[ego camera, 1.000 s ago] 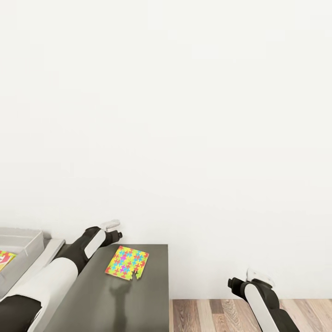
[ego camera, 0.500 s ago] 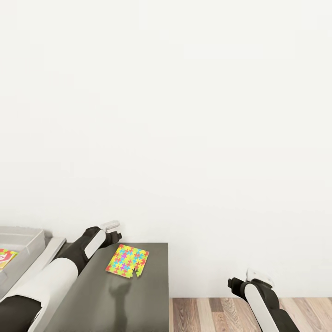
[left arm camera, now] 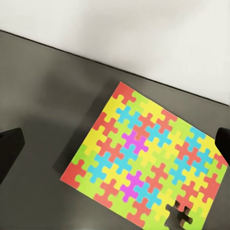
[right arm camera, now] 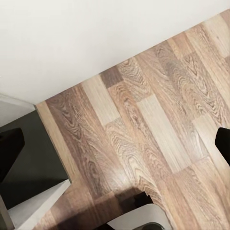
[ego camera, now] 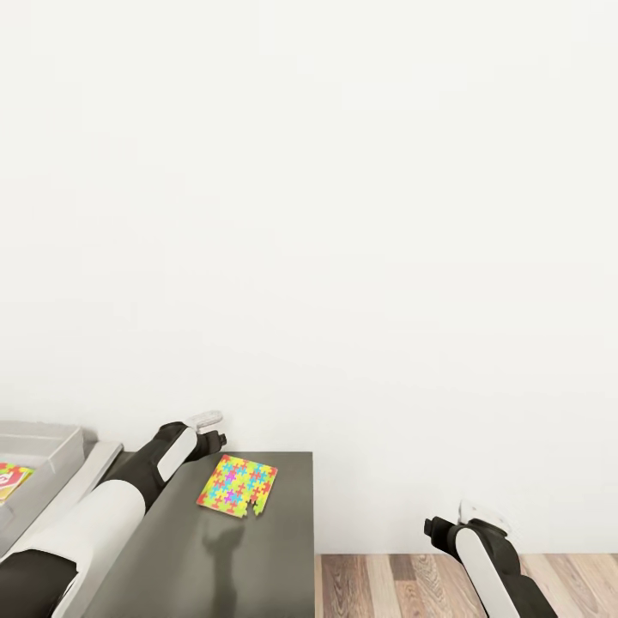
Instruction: Put all the toys in the child's room - the three board games (two on the bed and one on the table), the two jigsaw puzzles on the table, and the tennis ball on the table - inside the toy box on the table in the child's room.
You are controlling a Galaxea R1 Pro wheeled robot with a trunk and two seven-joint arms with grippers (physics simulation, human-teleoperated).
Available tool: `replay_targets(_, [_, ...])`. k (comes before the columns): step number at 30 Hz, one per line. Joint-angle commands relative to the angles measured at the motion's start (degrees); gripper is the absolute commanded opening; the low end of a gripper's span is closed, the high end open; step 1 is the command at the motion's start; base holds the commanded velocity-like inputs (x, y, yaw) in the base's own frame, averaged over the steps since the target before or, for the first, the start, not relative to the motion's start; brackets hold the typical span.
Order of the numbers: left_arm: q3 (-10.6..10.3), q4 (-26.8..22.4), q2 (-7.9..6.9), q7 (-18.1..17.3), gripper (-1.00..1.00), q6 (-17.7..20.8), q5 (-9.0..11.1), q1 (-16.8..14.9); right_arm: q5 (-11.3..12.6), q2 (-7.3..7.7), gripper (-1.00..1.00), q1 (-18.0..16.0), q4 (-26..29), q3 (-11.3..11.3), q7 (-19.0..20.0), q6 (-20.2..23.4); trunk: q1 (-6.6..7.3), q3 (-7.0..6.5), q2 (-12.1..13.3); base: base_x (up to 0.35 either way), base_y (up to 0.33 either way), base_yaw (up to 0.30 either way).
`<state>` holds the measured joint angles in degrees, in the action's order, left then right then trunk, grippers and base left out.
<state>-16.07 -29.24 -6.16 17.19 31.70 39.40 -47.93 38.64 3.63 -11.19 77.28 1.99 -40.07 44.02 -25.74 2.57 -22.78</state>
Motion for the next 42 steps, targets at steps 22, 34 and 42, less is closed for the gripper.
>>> replay_targets(22, [-0.45, -0.03, 0.05, 0.40, 1.00, -0.49, 0.59, 0.03, 0.85, 0.06, 1.00, -0.15, -0.02, 0.09, -0.61, 0.22, -0.04, 1.99, -0.14, 0.000, 0.000, 0.000])
replay_targets(34, [-4.16, -0.03, -0.34, -1.69, 1.00, -0.54, 0.46, 0.03, 0.77, 0.06, 1.00, -0.15, -0.06, 0.12, -0.58, 0.24, -0.04, 3.11, -0.14, 0.000, 0.000, 0.000])
replay_targets(42, [-5.69, -0.03, -0.53, -5.02, 1.00, -0.70, -3.20, 0.03, 0.73, 0.06, 1.00, -0.15, -0.04, 0.12, -0.57, 0.28, -0.04, 3.86, -0.14, 0.000, 0.000, 0.000])
